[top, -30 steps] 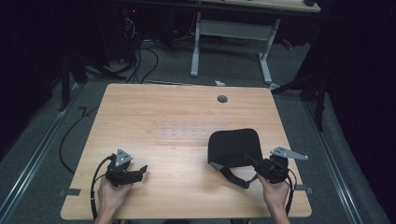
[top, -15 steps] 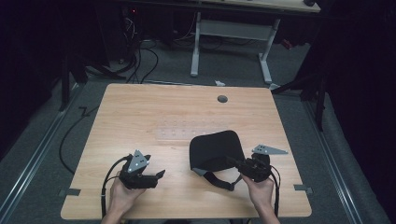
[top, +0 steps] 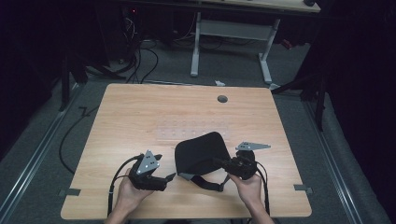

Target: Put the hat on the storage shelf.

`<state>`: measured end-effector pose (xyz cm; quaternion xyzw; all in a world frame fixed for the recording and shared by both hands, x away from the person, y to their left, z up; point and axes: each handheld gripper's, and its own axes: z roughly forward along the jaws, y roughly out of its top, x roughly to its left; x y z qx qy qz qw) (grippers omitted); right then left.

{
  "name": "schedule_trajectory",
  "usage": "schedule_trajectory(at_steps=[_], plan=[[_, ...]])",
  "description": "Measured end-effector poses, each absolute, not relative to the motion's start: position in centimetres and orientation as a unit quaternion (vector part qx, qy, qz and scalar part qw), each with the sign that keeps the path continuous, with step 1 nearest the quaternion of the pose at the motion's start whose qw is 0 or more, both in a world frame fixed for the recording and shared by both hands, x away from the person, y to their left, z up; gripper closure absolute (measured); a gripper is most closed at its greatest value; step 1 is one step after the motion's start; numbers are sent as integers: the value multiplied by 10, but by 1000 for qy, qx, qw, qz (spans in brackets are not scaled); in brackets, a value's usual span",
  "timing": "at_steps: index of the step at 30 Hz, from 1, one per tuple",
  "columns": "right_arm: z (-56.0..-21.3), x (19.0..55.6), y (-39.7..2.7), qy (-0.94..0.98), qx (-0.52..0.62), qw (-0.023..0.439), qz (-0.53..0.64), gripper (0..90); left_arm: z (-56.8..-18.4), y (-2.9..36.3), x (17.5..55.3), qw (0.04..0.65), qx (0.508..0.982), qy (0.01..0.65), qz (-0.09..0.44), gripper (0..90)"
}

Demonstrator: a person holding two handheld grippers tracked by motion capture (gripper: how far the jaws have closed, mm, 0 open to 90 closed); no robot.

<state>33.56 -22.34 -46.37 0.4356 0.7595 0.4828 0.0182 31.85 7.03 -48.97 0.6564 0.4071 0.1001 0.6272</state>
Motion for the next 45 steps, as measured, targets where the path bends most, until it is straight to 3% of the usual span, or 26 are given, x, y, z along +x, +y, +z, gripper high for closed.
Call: schedule_trajectory(at_steps=[30, 35, 42, 45], plan=[[-455, 346, -196, 793, 417, -8, 444, 854, -490, 58, 315, 618, 672, 386, 132, 215], [-452, 346, -192, 791, 401, -16, 462, 853, -491, 56, 311, 626, 675, 372, 122, 347], [-451, 348, -180, 787, 395, -31, 472, 844, -494, 47, 309, 609, 693, 361, 136, 456], [-451, 347, -180, 786, 394, -34, 474, 822, -493, 47, 309, 602, 700, 362, 128, 571]])
